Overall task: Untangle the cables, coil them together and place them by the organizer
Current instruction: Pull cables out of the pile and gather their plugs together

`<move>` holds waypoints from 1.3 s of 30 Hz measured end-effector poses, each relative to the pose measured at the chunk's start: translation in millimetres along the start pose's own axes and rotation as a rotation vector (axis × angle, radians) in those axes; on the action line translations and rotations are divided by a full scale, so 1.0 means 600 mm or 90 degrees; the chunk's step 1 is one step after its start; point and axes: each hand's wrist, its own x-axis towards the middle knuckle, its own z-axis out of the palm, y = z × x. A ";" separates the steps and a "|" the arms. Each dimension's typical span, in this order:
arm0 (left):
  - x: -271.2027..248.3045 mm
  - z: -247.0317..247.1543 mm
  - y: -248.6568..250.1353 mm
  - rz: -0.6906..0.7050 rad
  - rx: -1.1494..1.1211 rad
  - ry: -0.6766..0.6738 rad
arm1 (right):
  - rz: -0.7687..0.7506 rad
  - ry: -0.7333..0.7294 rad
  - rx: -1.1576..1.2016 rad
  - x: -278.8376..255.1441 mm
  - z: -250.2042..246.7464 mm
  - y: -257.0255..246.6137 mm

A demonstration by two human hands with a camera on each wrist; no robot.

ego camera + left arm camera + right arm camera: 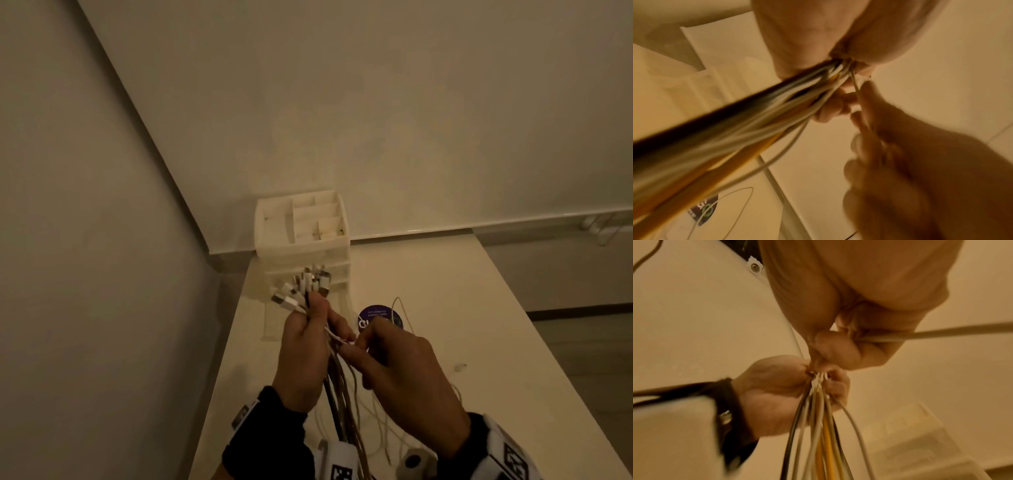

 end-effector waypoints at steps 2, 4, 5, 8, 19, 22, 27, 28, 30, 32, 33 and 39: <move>0.008 -0.015 0.012 0.008 -0.090 0.008 | -0.026 -0.051 -0.007 -0.017 0.000 0.026; 0.015 -0.033 0.026 0.004 -0.158 0.005 | -0.038 -0.095 0.016 -0.034 0.000 0.061; 0.019 -0.044 0.033 0.002 -0.184 -0.001 | -0.041 -0.106 0.032 -0.041 -0.001 0.080; 0.030 -0.077 0.064 0.021 -0.216 0.006 | -0.040 -0.095 0.032 -0.062 -0.007 0.141; -0.011 -0.060 0.050 0.135 0.315 -0.059 | 0.118 -0.011 0.176 -0.024 -0.038 0.137; -0.026 -0.011 0.021 0.137 0.354 -0.170 | 0.078 -0.031 0.248 -0.001 -0.041 0.088; -0.024 0.013 -0.009 0.152 0.327 -0.137 | 0.022 -0.070 0.341 0.012 -0.050 0.038; -0.025 0.015 -0.007 0.166 0.334 -0.125 | 0.010 -0.071 0.336 0.011 -0.051 0.037; -0.027 0.013 0.004 0.178 0.338 -0.090 | 0.002 -0.076 0.315 0.007 -0.055 0.043; -0.022 -0.003 0.007 0.170 0.322 -0.024 | 0.016 -0.075 0.313 0.004 -0.056 0.061; -0.016 -0.015 0.008 0.160 0.287 0.009 | 0.026 -0.073 0.323 0.003 -0.056 0.073; 0.005 -0.078 0.040 0.171 0.098 0.141 | 0.076 -0.055 0.321 -0.007 -0.042 0.164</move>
